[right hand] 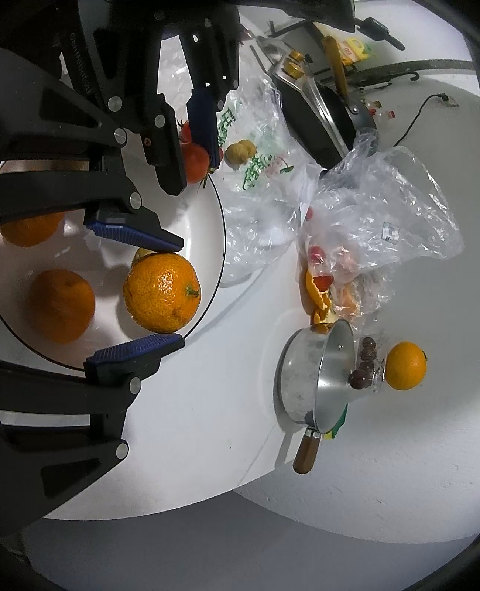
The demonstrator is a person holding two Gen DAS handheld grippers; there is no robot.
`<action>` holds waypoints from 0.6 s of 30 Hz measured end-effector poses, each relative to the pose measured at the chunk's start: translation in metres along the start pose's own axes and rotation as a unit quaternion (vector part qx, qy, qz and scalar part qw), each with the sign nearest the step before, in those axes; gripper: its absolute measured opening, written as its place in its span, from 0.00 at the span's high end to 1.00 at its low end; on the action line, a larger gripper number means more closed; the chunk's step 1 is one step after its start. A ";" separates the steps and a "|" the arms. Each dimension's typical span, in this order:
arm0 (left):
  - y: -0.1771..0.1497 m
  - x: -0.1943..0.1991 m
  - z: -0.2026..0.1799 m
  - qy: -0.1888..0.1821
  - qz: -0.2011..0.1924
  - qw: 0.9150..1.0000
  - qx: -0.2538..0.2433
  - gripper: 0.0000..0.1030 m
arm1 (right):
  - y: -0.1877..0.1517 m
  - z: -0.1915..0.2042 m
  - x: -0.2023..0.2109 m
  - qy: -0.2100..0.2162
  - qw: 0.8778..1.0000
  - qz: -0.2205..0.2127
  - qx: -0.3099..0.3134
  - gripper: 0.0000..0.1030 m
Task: Organize fruits
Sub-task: 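Open the left tool to drop the tomato on the plate while the right tool releases the orange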
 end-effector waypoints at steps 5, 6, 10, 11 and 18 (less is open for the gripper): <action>-0.001 -0.003 0.000 -0.004 0.005 1.000 0.002 0.71 | 0.001 -0.003 -0.003 -0.001 1.000 0.004 -0.001 0.53; -0.001 -0.004 0.000 -0.005 0.007 1.000 0.002 0.70 | 0.001 -0.004 -0.004 -0.002 1.000 0.004 -0.001 0.53; 0.000 -0.003 0.001 -0.006 0.006 1.000 0.004 0.70 | 0.001 -0.005 -0.004 -0.003 1.000 0.005 -0.005 0.53; 0.000 -0.003 0.001 -0.006 0.007 1.000 0.003 0.69 | 0.001 -0.005 -0.005 -0.004 1.000 0.005 -0.005 0.53; -0.002 0.003 0.005 -0.001 0.003 1.000 0.012 0.50 | 0.002 -0.002 0.001 -0.013 1.000 0.001 -0.006 0.53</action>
Point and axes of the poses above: each gripper's, at about its wrist camera, not at the fingertips, and x roughly against the way its jaws point, z to its left, y to its top, the point moved 3 cm from there along -x, roughly the way its jaws point, and after that the axes turned 15 degrees about y, right-handed, at the moved point
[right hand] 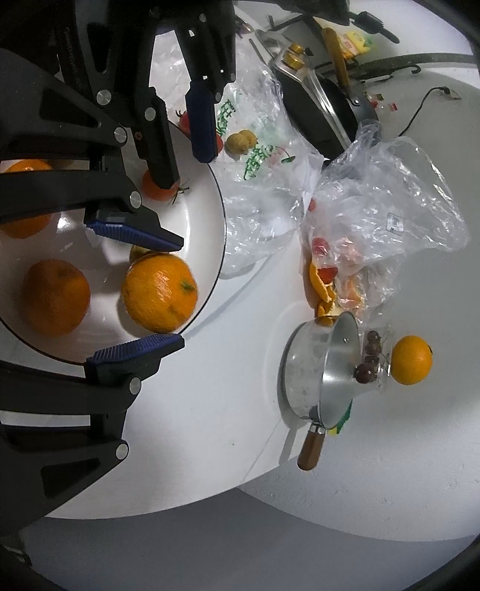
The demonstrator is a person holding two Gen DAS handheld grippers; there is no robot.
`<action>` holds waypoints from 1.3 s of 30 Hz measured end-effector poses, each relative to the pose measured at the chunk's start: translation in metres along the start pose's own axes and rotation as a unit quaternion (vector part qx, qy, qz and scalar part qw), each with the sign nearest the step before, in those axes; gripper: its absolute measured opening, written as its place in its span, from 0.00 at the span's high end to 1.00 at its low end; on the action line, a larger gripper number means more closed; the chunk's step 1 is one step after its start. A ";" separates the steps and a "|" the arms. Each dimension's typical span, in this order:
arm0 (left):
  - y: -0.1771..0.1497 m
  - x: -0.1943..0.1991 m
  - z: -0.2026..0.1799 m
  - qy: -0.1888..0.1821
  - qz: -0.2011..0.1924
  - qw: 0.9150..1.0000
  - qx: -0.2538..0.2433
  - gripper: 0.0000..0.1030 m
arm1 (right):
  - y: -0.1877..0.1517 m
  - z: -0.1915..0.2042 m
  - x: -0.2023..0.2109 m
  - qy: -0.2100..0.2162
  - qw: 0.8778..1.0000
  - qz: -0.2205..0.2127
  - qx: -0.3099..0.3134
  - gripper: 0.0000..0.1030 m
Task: Organize fruits
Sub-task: 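Open the left tool to drop the tomato on the plate while the right tool releases the orange, then move both tools back over the bag toward the cherry tomatoes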
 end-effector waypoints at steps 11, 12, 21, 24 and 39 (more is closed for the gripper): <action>-0.006 0.024 0.019 0.003 -0.021 1.000 0.016 0.50 | 0.004 0.018 0.014 -0.017 1.000 -0.009 0.010 0.53; -0.007 0.027 0.021 0.004 -0.024 1.000 0.018 0.50 | 0.004 0.020 0.015 -0.018 1.000 -0.010 0.012 0.52; -0.014 0.054 0.052 0.018 -0.053 0.997 0.044 0.50 | 0.009 0.046 0.025 -0.023 0.999 -0.023 0.022 0.53; -0.016 0.065 0.065 0.026 -0.064 0.996 0.053 0.50 | 0.012 0.056 0.030 -0.025 0.999 -0.031 0.026 0.53; -0.034 0.110 0.119 0.061 -0.100 0.989 0.095 0.50 | 0.014 0.103 0.048 -0.018 0.998 -0.053 0.041 0.52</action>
Point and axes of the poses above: each gripper's, at about its wrist camera, not at the fingertips, and x roughly against the way its jaws point, z to its left, y to its top, the point moved 3 cm from there along -x, roughly the way its jaws point, and after that the axes turned 15 degrees about y, right-handed, at the moved point
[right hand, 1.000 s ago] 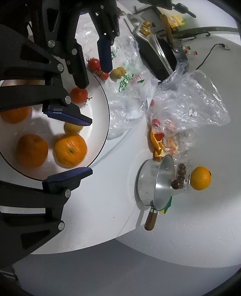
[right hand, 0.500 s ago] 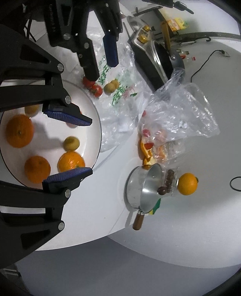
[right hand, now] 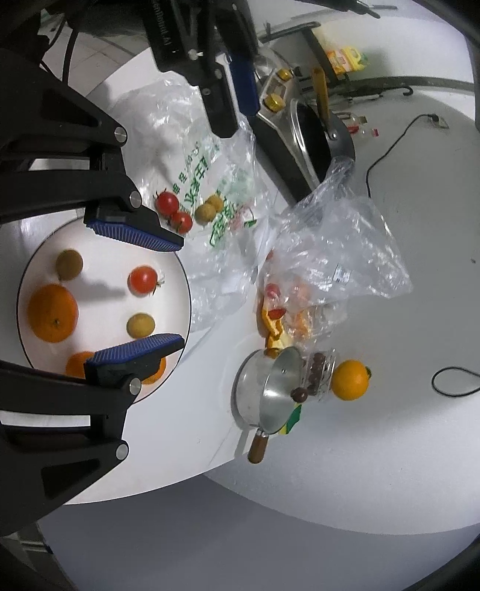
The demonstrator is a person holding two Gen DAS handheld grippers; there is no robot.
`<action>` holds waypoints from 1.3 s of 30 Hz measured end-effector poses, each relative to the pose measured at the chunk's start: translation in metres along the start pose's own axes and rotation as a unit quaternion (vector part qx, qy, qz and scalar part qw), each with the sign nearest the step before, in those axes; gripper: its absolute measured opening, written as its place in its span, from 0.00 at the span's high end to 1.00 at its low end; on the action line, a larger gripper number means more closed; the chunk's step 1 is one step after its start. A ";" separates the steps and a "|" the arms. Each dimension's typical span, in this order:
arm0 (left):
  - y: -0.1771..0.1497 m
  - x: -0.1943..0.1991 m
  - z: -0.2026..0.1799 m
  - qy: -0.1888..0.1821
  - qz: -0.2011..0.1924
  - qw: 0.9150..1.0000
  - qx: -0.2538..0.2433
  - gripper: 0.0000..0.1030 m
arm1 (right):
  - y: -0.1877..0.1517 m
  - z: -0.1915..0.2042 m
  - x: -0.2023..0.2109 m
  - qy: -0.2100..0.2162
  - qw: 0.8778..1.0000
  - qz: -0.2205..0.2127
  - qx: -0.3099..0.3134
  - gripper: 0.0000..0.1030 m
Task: Organize fruits
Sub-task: 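Move both tools back over the bag toward the cherry tomatoes, then grasp a cherry tomato with the right tool while the left tool grasps another tomato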
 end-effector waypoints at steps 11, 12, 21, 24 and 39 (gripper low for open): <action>-0.009 0.003 0.030 0.017 -0.004 1.000 0.022 0.50 | 0.006 0.024 -0.007 0.007 1.000 0.003 0.016 0.52; -0.009 0.002 0.032 0.018 -0.001 1.000 0.023 0.50 | 0.006 0.026 -0.009 0.008 1.000 0.006 0.017 0.52; -0.020 -0.020 0.050 0.024 0.020 0.999 0.037 0.49 | 0.006 0.036 -0.037 0.018 0.999 0.035 0.022 0.52; -0.023 -0.029 0.055 0.024 0.027 0.999 0.041 0.48 | 0.005 0.041 -0.050 0.024 0.998 0.047 0.026 0.52; -0.041 -0.059 0.082 0.025 0.052 0.996 0.065 0.29 | -0.006 0.062 -0.109 0.049 0.993 0.104 0.036 0.53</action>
Point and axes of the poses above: each gripper's, at about its wrist camera, not at the fingertips, and x roughly against the way its jaws point, z to its left, y to its top, the point moved 3 cm from there along -x, roughly the way its jaws point, and after that the axes turned 15 degrees about y, right-handed, at the moved point
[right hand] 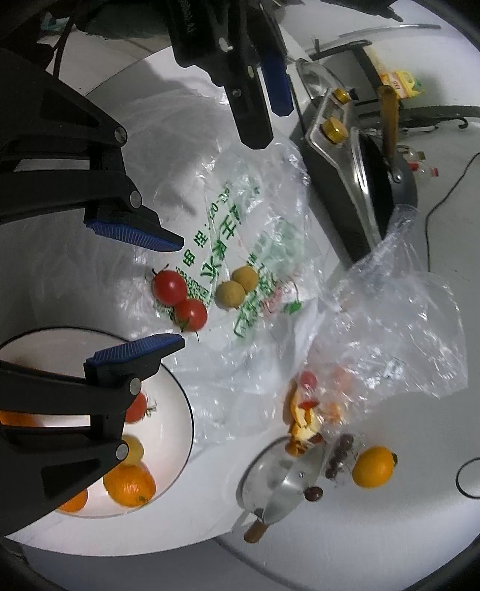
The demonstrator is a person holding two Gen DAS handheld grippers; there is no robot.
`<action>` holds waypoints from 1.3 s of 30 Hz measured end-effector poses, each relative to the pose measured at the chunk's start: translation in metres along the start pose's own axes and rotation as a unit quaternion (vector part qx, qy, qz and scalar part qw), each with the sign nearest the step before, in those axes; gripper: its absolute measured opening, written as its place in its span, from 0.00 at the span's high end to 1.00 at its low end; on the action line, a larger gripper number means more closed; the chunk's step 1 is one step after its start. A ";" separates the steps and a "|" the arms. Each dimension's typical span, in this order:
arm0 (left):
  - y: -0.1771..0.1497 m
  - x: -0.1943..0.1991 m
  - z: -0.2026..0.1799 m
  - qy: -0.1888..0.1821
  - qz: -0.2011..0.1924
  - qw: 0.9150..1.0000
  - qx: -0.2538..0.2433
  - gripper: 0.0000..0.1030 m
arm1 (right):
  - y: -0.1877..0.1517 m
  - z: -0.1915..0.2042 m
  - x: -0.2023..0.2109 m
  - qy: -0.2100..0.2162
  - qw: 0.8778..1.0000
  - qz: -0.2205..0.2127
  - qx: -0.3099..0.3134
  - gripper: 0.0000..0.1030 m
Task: Organize fruits
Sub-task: 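Grasp a cherry tomato with the right tool while the left tool grasps another tomato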
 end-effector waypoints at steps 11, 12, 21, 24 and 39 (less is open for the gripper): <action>0.001 -0.014 0.008 0.020 -0.006 1.000 -0.015 0.29 | 0.003 0.002 -0.031 -0.018 0.999 0.037 -0.006 0.53; 0.001 -0.016 0.008 0.019 -0.005 1.000 -0.015 0.29 | 0.003 0.002 -0.032 -0.019 0.999 0.040 -0.006 0.53; 0.000 -0.023 0.009 0.014 0.005 1.000 -0.013 0.29 | 0.003 0.003 -0.050 -0.043 0.997 0.063 0.004 0.58; -0.003 -0.024 0.008 0.015 0.010 1.000 -0.014 0.29 | 0.002 0.003 -0.053 -0.046 0.997 0.066 0.010 0.66; 0.003 -0.016 -0.029 0.004 0.015 0.999 -0.037 0.29 | 0.008 -0.003 -0.007 -0.023 0.999 0.003 0.028 0.72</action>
Point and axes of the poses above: each gripper's, at about its wrist camera, not at the fingertips, and x roughly against the way its jaws point, z to its left, y to its top, the point moved 3 cm from there along -x, roughly the way its jaws point, and after that the axes turned 15 degrees about y, right-handed, at the moved point
